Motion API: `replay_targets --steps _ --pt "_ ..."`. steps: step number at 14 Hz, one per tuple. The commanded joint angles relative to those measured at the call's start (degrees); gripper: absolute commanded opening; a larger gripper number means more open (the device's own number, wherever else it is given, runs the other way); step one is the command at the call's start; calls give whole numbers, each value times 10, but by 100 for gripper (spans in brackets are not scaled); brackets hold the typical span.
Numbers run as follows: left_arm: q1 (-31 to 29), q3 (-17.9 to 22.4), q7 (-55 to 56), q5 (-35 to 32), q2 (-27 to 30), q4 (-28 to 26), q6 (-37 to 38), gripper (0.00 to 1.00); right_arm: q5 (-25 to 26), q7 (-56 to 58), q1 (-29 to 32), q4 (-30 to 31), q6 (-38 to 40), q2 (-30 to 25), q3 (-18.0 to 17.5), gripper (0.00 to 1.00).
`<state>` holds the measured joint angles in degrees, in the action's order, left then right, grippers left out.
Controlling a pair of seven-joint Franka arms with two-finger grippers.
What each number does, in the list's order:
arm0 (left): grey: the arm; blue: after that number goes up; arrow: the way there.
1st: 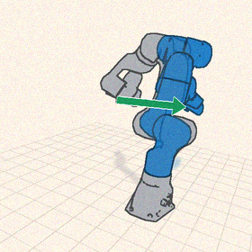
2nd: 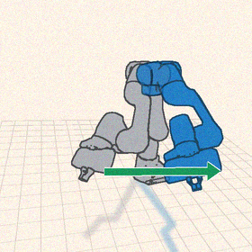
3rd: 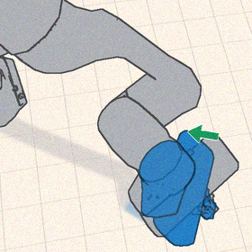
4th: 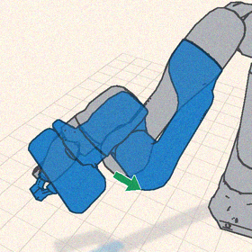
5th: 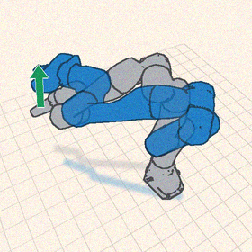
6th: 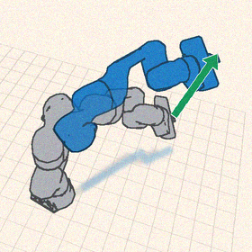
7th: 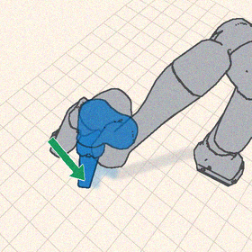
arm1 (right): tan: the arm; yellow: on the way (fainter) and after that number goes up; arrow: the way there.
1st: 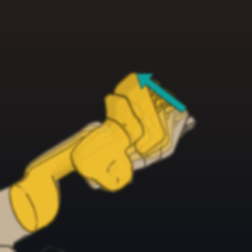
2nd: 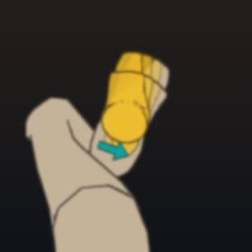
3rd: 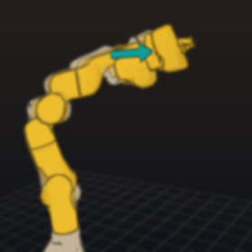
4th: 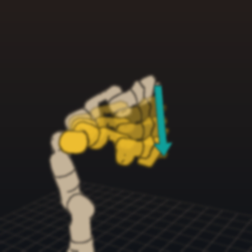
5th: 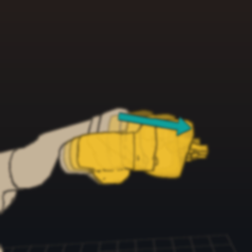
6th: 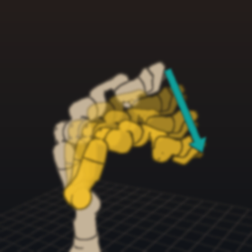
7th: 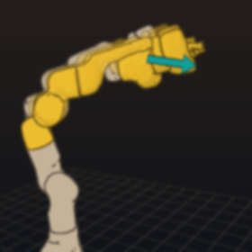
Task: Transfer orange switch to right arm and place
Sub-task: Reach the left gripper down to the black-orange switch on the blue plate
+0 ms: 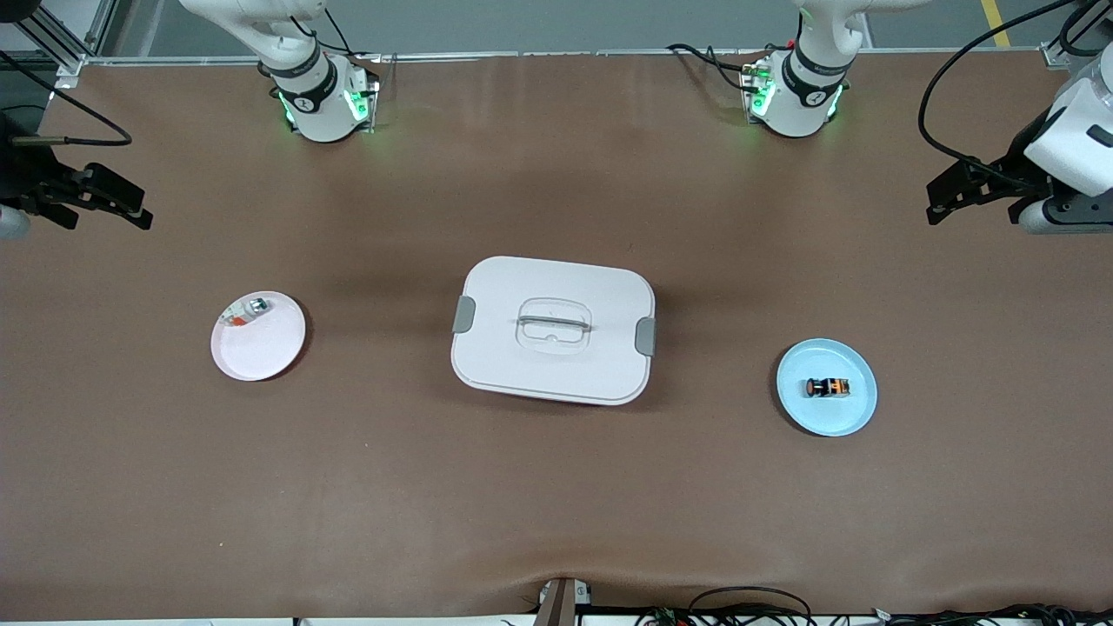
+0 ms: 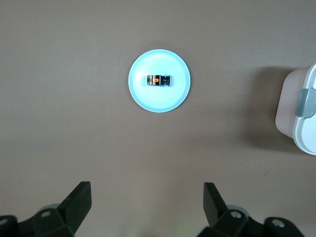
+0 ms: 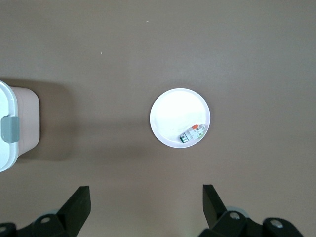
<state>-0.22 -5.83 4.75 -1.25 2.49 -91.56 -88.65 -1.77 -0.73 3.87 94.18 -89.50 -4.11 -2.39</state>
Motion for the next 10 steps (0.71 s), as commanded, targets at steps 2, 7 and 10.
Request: replay_targets --steps 2,7,10 --pt "-4 -1 -11 -10 -8 16 13 100 -9 6 5 6 -1 -12 0 100" --pt "-5 4 -11 -10 -94 49 5 100 -9 6 5 6 0 -11 0 100" --pt "-11 4 -11 -25 -130 31 -55 100 -9 6 6 2 2 -11 0 100"
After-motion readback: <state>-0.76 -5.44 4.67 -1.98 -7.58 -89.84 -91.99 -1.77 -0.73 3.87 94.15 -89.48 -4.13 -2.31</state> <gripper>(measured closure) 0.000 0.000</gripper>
